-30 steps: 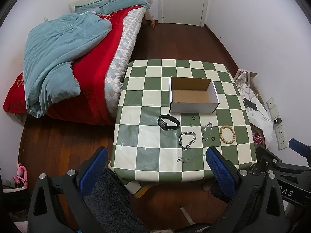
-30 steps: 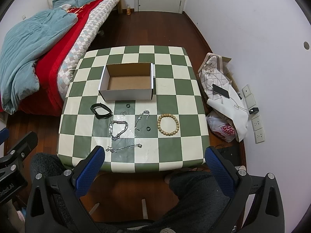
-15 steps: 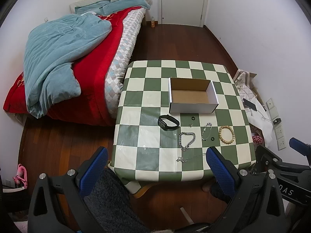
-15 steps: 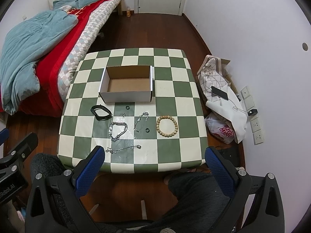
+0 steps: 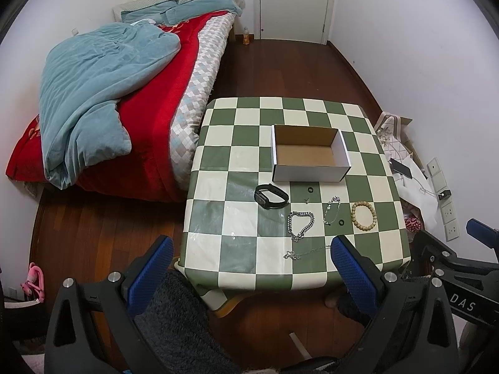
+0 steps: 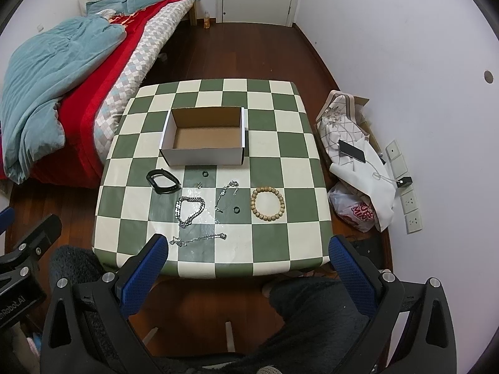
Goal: Organize jewelry
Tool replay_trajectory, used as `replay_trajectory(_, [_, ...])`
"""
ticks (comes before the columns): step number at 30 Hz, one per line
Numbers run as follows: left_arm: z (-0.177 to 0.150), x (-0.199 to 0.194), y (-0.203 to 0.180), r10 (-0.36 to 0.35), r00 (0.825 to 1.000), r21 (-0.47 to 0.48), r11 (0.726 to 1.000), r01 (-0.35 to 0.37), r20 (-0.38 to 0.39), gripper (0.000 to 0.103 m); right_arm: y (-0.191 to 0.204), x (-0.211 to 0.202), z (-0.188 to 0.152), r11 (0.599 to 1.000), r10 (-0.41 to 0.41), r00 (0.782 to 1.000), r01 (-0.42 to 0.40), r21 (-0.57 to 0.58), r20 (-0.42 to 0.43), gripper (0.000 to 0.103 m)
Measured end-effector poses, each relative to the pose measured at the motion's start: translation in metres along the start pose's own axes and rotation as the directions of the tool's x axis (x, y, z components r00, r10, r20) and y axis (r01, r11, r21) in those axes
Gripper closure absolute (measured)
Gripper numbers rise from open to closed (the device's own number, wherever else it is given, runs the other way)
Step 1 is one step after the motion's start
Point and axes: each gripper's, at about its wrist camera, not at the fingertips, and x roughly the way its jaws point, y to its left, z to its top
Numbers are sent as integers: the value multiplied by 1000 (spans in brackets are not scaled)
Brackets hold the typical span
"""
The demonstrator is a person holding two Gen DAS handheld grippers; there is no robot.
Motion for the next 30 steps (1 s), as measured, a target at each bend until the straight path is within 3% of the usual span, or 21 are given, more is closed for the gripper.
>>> replay_trajectory(30, [1, -9, 3, 12, 1000, 3, 1000, -12, 15, 0, -2, -6, 0, 1000, 4, 1000, -4, 6, 11, 0])
